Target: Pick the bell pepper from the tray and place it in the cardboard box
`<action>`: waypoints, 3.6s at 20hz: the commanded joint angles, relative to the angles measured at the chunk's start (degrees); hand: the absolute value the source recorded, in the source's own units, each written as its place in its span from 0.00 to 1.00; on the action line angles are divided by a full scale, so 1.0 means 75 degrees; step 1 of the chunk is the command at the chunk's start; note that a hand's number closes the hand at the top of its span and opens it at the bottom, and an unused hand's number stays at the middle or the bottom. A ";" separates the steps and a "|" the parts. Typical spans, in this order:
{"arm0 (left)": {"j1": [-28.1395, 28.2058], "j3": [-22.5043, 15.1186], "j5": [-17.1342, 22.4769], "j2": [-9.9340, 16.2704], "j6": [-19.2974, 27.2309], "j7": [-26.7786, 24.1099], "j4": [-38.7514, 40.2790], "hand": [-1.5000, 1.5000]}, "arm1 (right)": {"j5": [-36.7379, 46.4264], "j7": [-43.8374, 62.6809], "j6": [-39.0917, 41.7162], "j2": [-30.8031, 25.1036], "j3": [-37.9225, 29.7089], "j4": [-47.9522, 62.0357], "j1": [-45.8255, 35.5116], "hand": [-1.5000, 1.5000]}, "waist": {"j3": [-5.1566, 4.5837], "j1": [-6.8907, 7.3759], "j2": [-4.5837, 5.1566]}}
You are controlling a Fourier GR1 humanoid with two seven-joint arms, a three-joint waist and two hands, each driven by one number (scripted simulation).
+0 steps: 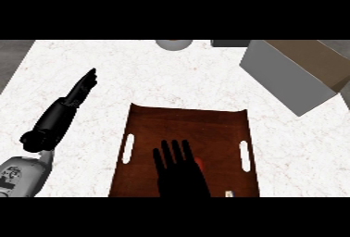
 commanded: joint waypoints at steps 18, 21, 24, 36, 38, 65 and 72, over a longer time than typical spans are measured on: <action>-0.0338 0.0869 -0.0802 -0.0716 -0.0774 0.0437 0.0044 0.50 | 0.1049 -0.1196 -0.0440 0.0199 -0.0767 0.1794 0.0174 0.00 | 0.0004 -0.0013 0.0011; -0.0013 0.0726 -0.1074 -0.1065 -0.0745 0.0501 -0.0255 0.50 | 0.1544 -0.1313 -0.0740 0.0104 -0.0480 0.1718 0.0735 0.00 | 0.0004 -0.0015 0.0006; 0.0724 0.1050 -0.0954 -0.0833 -0.0979 0.0162 -0.0478 0.50 | 0.1682 -0.1374 -0.0874 -0.0127 -0.0752 0.1810 0.0638 0.00 | 0.0003 0.0008 0.0001; 0.0232 0.1126 -0.1474 -0.1456 -0.1120 0.0647 -0.0616 0.50 | 0.1858 -0.2666 -0.1697 -0.0217 -0.1361 0.3356 0.0440 0.00 | 0.0004 0.0008 0.0011; 0.0203 0.1243 -0.1636 -0.1430 -0.1131 0.0061 -0.0080 0.50 | 0.1987 -0.2552 -0.1252 0.0071 -0.0864 0.2758 0.0496 1.00 | 0.0002 -0.0013 0.0011; -0.0015 0.1422 -0.1571 -0.1643 -0.1526 0.0612 -0.0490 0.50 | 0.1371 -0.6380 -0.5505 -0.0161 -0.5001 0.7534 -0.4778 1.00 | 0.0005 0.0146 0.0037; 0.0182 0.1640 -0.1480 -0.1501 -0.1662 0.0356 -0.0337 0.50 | 0.1012 -0.4480 -0.5864 -0.0323 -0.6437 0.6883 -0.5600 1.00 | 0.0001 0.0041 0.0001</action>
